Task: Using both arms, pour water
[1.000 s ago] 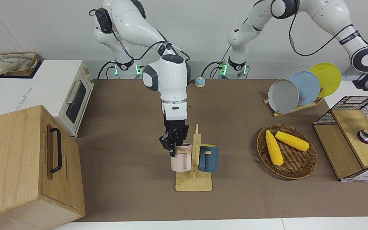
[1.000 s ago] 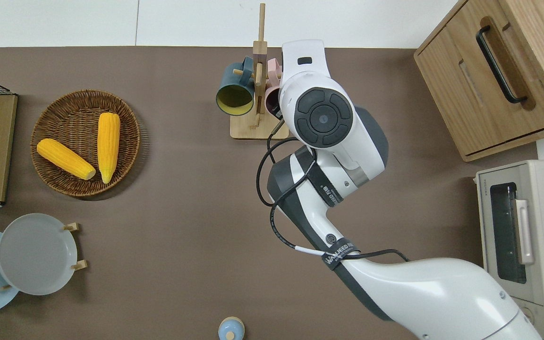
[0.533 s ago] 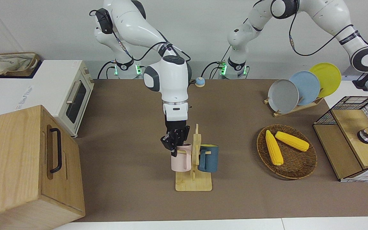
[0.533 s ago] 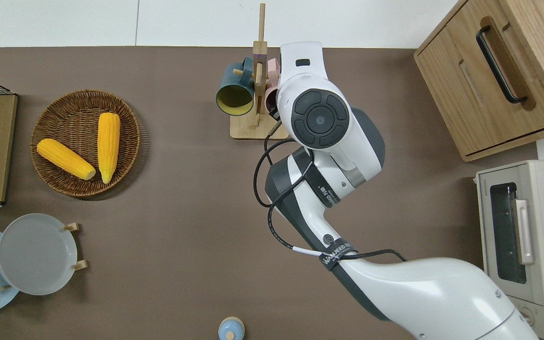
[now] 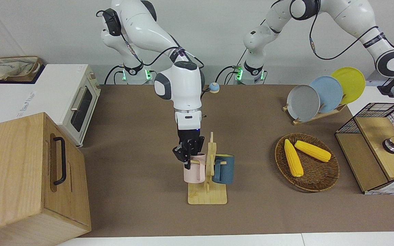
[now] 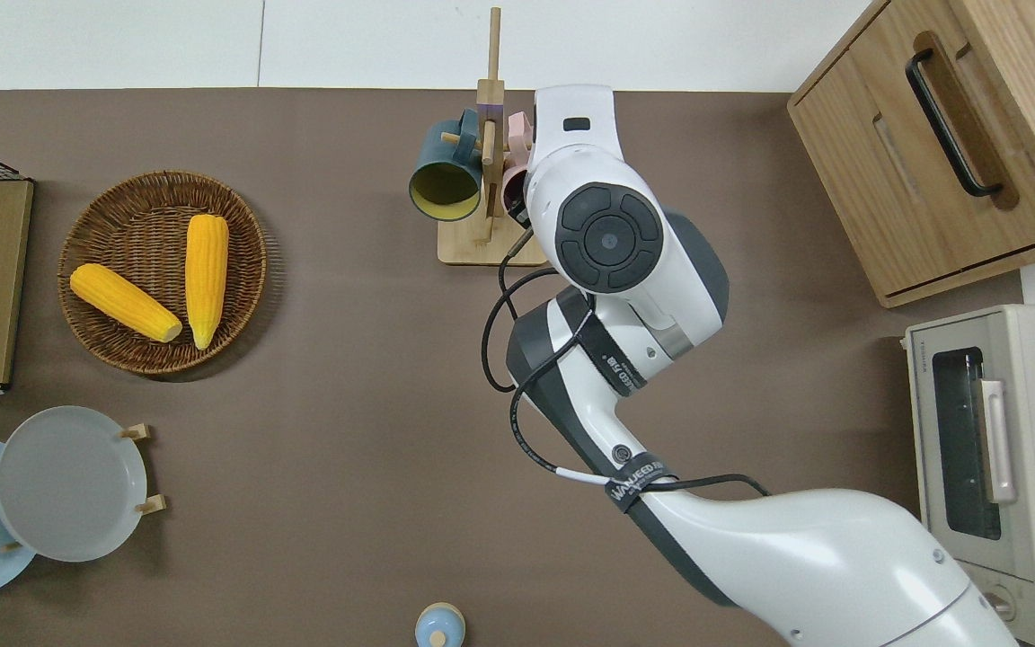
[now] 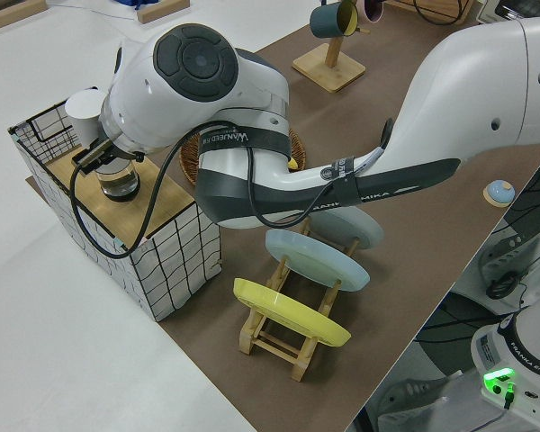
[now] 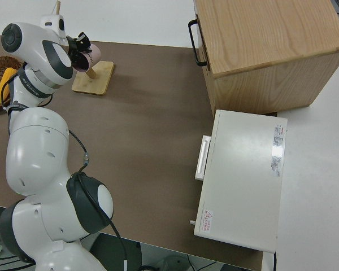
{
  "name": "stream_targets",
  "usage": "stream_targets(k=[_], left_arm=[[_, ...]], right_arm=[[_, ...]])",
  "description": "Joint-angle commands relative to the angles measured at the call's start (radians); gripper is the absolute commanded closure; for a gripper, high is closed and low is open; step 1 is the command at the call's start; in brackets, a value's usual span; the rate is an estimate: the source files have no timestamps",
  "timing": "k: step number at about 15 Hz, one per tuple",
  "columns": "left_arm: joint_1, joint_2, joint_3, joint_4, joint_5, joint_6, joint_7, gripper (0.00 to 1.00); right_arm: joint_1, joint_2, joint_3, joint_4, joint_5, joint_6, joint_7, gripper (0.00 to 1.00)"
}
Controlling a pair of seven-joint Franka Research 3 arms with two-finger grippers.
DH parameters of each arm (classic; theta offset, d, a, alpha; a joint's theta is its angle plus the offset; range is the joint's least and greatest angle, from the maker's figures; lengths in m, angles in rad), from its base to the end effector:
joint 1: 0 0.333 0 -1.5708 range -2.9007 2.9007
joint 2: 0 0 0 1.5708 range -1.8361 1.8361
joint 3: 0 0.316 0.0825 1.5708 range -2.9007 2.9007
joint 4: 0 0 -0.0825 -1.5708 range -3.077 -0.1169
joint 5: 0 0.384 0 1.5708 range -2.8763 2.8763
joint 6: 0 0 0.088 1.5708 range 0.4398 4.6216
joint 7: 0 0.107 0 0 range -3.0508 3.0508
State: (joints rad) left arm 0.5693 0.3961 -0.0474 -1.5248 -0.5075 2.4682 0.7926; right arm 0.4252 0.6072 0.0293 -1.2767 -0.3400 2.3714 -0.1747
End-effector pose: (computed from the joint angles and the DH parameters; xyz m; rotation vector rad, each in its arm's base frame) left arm 0.6189 0.3635 0.4929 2.9424 0.0745 1.0497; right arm 0.6933 0.3278 0.4530 2.6122 1.1137 0.7531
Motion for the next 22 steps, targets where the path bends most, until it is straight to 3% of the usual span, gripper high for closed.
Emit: stream_targets(k=[1, 5, 22], left_arm=[[-0.005, -0.005, 0.003, -0.005, -0.022, 0.018, 0.010, 1.00], [-0.005, -0.008, 0.001, -0.005, -0.022, 0.015, 0.010, 1.00], [-0.003, -0.011, 0.003, -0.006, -0.022, 0.014, 0.010, 1.00]], right_arm=[[0.006, -0.012, -0.005, -0.041, 0.010, 0.029, 0.030, 0.812], [0.006, -0.012, -0.006, -0.043, 0.009, 0.029, 0.034, 0.917], [0.009, -0.012, -0.009, -0.041, 0.007, 0.015, 0.046, 0.986]])
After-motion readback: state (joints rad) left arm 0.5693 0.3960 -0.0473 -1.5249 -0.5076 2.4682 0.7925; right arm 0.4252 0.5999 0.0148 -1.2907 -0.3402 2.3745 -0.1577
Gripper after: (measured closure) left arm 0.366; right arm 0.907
